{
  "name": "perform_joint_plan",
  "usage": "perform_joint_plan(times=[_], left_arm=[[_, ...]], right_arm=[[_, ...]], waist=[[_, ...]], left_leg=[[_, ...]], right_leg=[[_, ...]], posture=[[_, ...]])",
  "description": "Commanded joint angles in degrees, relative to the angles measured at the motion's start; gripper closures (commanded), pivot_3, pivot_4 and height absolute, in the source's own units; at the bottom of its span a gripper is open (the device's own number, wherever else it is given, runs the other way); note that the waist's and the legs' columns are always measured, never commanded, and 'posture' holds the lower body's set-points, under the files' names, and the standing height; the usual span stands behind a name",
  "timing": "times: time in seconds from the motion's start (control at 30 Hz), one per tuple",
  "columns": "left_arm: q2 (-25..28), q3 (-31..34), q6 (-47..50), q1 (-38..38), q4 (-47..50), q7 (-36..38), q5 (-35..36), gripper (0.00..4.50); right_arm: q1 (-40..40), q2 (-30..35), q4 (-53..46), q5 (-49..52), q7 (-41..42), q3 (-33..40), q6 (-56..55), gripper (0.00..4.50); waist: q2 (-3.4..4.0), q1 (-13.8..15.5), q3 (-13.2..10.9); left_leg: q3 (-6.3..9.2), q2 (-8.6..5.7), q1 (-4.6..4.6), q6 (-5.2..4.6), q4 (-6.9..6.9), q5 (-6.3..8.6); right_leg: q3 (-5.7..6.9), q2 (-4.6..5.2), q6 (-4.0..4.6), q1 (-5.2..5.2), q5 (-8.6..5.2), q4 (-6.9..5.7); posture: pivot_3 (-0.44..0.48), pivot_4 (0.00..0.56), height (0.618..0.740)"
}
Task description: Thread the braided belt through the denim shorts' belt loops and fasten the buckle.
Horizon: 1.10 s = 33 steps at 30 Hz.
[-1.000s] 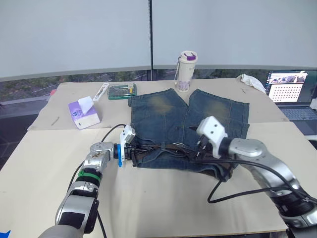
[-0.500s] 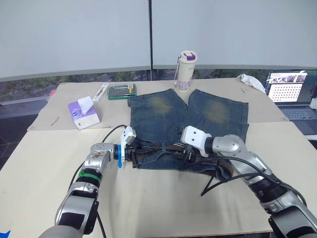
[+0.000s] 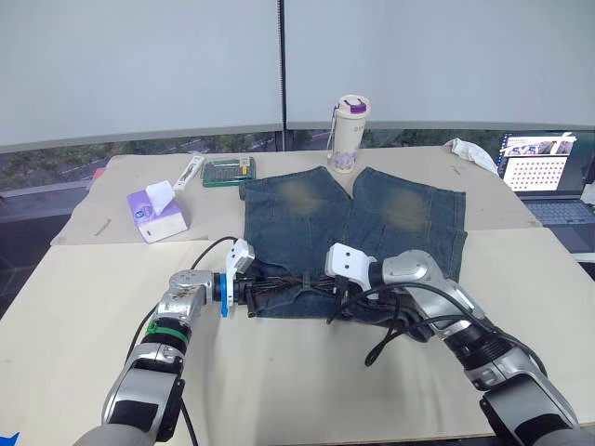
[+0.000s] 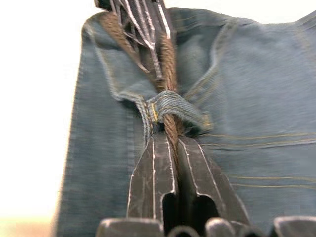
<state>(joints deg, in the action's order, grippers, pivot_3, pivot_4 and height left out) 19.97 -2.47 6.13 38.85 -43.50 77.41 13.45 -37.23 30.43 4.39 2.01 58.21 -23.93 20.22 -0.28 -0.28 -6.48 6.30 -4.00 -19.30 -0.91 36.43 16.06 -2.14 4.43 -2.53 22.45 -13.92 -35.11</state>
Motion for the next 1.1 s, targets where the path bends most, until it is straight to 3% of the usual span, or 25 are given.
perform_joint_plan(times=[0.03, 0.27, 0.47, 0.7, 1.0, 1.1], left_arm=[[0.0, -0.7, -0.4, -1.1, 1.7, 0.7, 0.0, 4.5], [-0.1, -1.2, 0.1, -2.4, 3.4, 0.8, 0.1, 4.5], [-0.4, -1.8, 0.6, -3.3, 4.5, 0.9, 0.0, 4.5], [1.5, -3.3, 6.2, -5.3, 8.2, 5.2, 1.2, 4.5], [5.7, -5.3, 17.3, -6.5, 12.9, 10.7, 3.8, 4.5], [6.1, -5.8, 16.3, -6.4, 12.4, 10.0, 3.2, 4.5]], right_arm=[[-0.2, -0.9, -2.6, 8.4, 5.3, 3.4, 11.9, 4.45], [-3.1, -4.1, 1.9, 22.9, 7.6, 11.5, 37.3, 4.45], [-6.0, -7.2, 10.9, 24.5, 3.1, 14.6, 46.0, 4.45], [-9.7, -8.1, 23.3, 20.4, -0.8, 14.7, 41.5, 4.45], [-9.3, -5.5, 22.0, 19.2, 6.8, 9.4, 34.6, 4.45], [-8.3, -4.5, 21.1, 16.1, 7.6, 7.9, 25.1, 4.45]], waist=[[0.0, 0.0, 0.0], [0.02, -0.1, 0.0], [0.1, -0.1, 0.1], [0.21, -0.4, 0.4], [0.24, -0.9, 0.5], [0.24, -0.9, 0.5]], left_leg=[[0.0, 0.02, 0.0, -0.01, 0.0, 0.01], [0.02, 0.05, -0.02, -0.03, -0.03, 0.02], [0.02, 0.07, -0.05, -0.03, -0.06, 0.03], [0.0, 0.04, -0.05, -0.03, -0.11, 0.03], [-0.02, 0.05, -0.11, -0.04, -0.12, 0.04], [-0.02, 0.05, -0.19, -0.03, -0.11, 0.03]], right_leg=[[-0.01, 0.0, 0.01, -0.01, 0.0, 0.01], [-0.07, 0.02, 0.03, 0.04, 0.02, 0.0], [-0.16, 0.08, 0.05, 0.13, 0.03, -0.03], [-0.2, 0.1, 0.05, 0.18, 0.03, -0.09], [-0.2, 0.03, 0.05, 0.33, 0.03, -0.21], [-0.2, 0.04, 0.05, 0.45, 0.03, -0.25]], posture=[[0.0, 0.15, 0.74], [0.0, 0.15, 0.74], [0.0, 0.15, 0.74], [0.0, 0.15, 0.74], [0.0, 0.15, 0.74], [0.0, 0.15, 0.74]])
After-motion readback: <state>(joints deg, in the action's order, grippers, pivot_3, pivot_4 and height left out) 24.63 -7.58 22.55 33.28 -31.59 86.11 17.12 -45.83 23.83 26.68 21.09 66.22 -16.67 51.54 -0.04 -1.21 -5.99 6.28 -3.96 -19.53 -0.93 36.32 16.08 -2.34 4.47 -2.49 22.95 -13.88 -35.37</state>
